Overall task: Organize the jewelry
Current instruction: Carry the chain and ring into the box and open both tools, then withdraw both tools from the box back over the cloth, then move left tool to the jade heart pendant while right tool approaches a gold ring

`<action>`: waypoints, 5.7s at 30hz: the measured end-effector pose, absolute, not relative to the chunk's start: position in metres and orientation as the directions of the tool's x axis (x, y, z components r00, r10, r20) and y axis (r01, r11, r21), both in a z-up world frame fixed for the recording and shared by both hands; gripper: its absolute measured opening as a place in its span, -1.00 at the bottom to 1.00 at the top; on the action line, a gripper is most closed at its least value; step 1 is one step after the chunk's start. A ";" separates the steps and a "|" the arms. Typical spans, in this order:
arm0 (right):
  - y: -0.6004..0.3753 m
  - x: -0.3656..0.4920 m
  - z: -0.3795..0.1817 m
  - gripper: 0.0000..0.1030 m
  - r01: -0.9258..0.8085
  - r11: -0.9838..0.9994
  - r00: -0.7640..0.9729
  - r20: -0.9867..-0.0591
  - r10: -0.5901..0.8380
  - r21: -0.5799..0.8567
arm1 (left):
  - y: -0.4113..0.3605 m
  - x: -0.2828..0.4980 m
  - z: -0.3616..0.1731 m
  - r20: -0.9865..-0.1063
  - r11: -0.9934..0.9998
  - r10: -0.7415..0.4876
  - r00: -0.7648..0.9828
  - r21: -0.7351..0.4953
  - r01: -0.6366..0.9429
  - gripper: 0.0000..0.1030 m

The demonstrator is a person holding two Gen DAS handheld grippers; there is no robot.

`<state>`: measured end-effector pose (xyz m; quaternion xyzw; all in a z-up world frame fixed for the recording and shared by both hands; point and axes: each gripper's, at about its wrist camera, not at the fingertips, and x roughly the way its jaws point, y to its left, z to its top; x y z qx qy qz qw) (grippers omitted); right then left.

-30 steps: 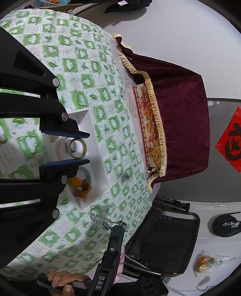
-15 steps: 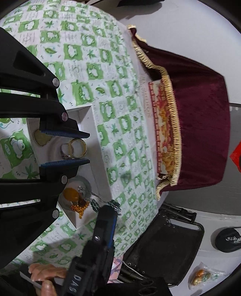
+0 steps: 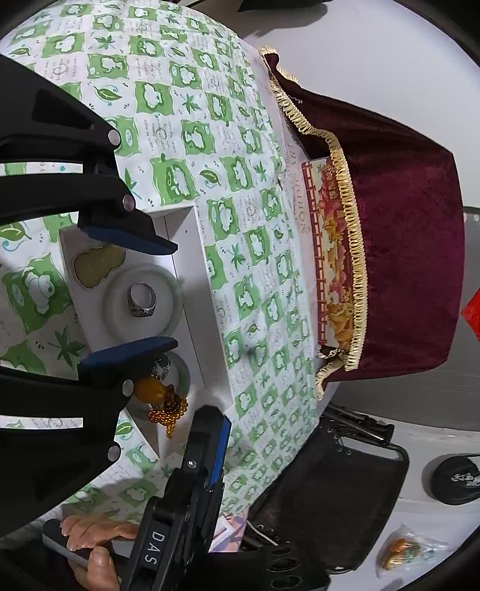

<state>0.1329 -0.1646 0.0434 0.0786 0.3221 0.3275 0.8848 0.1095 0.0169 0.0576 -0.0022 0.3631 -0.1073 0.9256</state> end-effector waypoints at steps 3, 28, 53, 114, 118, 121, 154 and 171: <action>-0.168 0.128 0.048 -0.40 -0.531 0.774 0.593 -0.502 0.630 0.344 | 0.021 0.105 0.062 -0.660 0.979 -0.197 0.725 -0.089 0.185 -0.02; -0.191 0.062 0.063 0.41 -0.523 0.805 0.707 -0.386 0.593 0.279 | 0.024 0.040 0.065 -0.621 0.993 -0.119 0.775 -0.089 0.081 0.88; -0.178 0.066 -0.016 0.91 -0.408 0.905 0.586 -0.725 0.362 0.122 | 0.003 0.026 -0.003 -0.817 0.995 -0.027 0.577 0.033 0.093 0.93; -0.243 0.084 -0.022 0.92 -0.232 0.945 0.612 -0.721 0.326 0.230 | -0.021 0.070 -0.002 -0.820 0.994 0.082 0.566 0.024 -0.109 0.93; -0.242 0.083 -0.021 0.92 -0.233 0.945 0.613 -0.719 0.327 0.232 | 0.007 0.054 0.000 -0.819 0.983 0.118 0.562 0.016 -0.183 0.93; -0.242 0.082 -0.021 0.92 -0.239 0.943 0.611 -0.719 0.331 0.231 | 0.029 0.043 0.001 -0.816 0.976 0.140 0.561 0.018 -0.217 0.93; -0.187 0.076 -0.020 0.32 -0.485 0.855 0.518 -0.728 0.449 0.183 | 0.026 0.058 -0.003 -0.816 0.997 -0.020 0.578 0.026 0.071 0.93; -0.185 0.079 -0.022 0.92 -0.523 0.823 0.469 -0.730 0.496 0.223 | 0.024 0.054 -0.003 -0.813 0.998 -0.011 0.582 0.026 0.056 0.93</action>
